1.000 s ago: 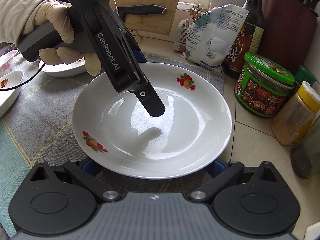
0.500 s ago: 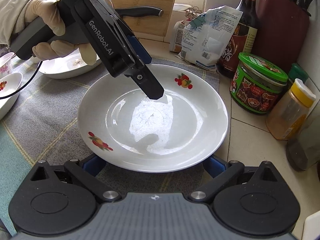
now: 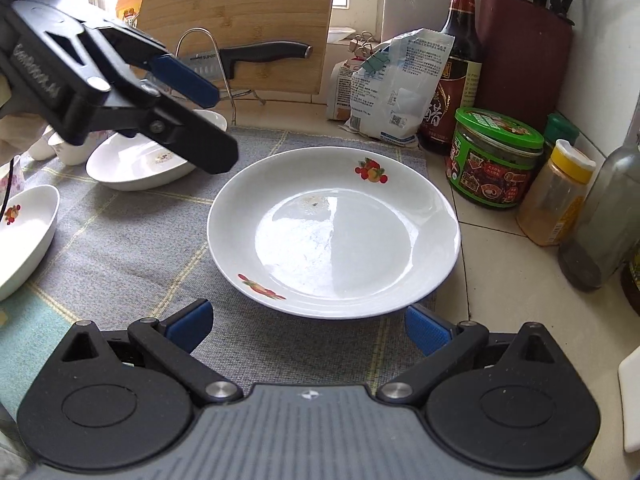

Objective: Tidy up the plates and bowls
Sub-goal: 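Lower the plate onto the towel and open both grippers, then move both grippers back to another fruit-print plate on the towel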

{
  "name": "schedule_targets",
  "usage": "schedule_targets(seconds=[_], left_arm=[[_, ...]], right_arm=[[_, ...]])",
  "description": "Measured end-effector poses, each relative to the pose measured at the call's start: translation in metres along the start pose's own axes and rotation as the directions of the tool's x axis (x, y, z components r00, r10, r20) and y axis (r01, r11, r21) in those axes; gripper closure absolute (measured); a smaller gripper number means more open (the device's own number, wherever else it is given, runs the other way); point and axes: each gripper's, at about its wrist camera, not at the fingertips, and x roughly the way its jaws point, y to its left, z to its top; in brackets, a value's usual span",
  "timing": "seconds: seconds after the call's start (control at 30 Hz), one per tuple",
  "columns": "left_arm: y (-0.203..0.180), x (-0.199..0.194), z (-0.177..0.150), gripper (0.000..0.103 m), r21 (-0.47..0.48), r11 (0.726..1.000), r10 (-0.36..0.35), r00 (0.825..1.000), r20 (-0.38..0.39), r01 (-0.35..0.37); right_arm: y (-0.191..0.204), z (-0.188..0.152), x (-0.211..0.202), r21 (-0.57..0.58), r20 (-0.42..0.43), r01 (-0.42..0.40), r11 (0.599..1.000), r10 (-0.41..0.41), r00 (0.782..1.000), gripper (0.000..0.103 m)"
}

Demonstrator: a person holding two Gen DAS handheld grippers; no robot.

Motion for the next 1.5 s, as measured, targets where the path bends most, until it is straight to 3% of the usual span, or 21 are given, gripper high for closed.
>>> schedule_targets(seconds=[0.27,0.57,0.73,1.13,1.5], left_arm=[[-0.022,-0.046,-0.041,0.005,-0.136,0.985,0.114,0.991,0.065,-0.105],[-0.028,-0.079,-0.095,0.005,-0.294,0.926,0.257,0.966,0.025,-0.238],[-0.024,-0.094,-0.122,0.005,-0.363,0.890,0.299,0.954,0.007,-0.276],[-0.013,-0.134,-0.176,0.005,-0.379,0.853,0.386,0.923,-0.005,-0.359],[0.003,-0.171,-0.232,0.005,-0.407,0.831,0.391,0.919,-0.060,-0.380]], right_arm=[[0.019,-0.004,-0.017,-0.020,0.015,-0.028,0.999,0.028,0.999,0.000],[0.053,-0.005,-0.010,-0.118,-0.002,-0.146,0.982,0.147,0.989,0.000],[0.074,-0.004,-0.006,-0.149,-0.021,-0.191,0.970,0.190,0.982,0.000],[0.120,0.014,-0.005,-0.151,-0.021,-0.192,0.970,0.191,0.981,0.000],[0.175,0.035,0.003,-0.141,-0.031,-0.263,0.954,0.261,0.965,0.000]])
